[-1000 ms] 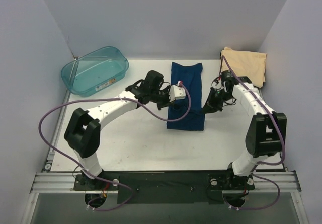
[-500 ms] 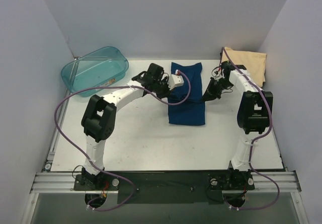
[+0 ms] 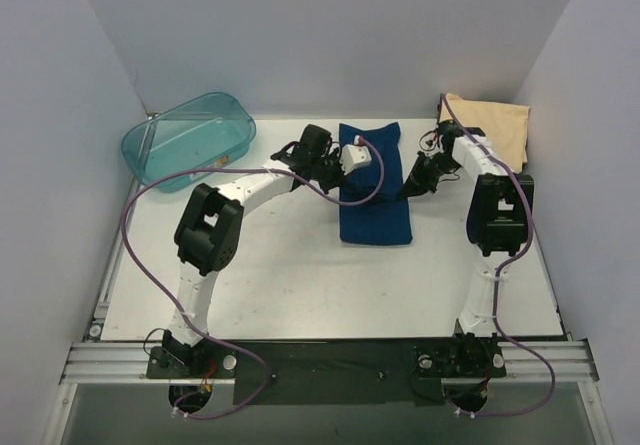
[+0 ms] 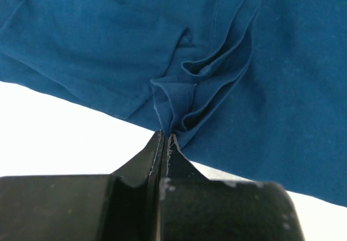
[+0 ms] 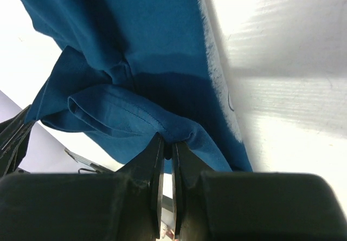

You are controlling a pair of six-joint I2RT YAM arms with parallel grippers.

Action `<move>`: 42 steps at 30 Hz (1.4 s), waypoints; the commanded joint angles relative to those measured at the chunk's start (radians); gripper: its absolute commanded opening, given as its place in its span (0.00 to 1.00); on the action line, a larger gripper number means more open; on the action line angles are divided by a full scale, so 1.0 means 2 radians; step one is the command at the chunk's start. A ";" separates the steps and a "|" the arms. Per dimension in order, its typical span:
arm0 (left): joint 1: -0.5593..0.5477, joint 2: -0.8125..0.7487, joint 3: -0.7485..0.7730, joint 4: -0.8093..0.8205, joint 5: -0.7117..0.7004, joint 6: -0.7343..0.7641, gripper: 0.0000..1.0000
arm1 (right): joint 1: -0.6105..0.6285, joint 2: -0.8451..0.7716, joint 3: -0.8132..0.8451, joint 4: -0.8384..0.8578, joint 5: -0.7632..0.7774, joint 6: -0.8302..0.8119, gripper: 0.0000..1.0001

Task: Fold and stack the t-shirts
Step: Fold the folded rectangular tshirt in 1/3 of the way

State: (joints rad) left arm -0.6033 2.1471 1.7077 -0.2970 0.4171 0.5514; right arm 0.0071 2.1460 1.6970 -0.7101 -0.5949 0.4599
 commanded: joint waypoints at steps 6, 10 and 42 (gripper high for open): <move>0.001 0.029 0.034 0.049 -0.027 -0.027 0.02 | -0.022 0.027 0.031 0.003 0.008 0.019 0.19; 0.005 0.040 0.066 0.028 -0.080 -0.049 0.52 | -0.038 0.019 0.066 0.002 0.031 0.026 0.37; -0.007 0.193 0.304 -0.161 -0.071 -0.136 0.23 | -0.001 0.048 0.047 0.046 0.044 0.032 0.01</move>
State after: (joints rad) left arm -0.6079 2.5286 2.2101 -0.5518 0.3180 0.2398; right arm 0.0116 2.2982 1.7710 -0.6052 -0.5457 0.5022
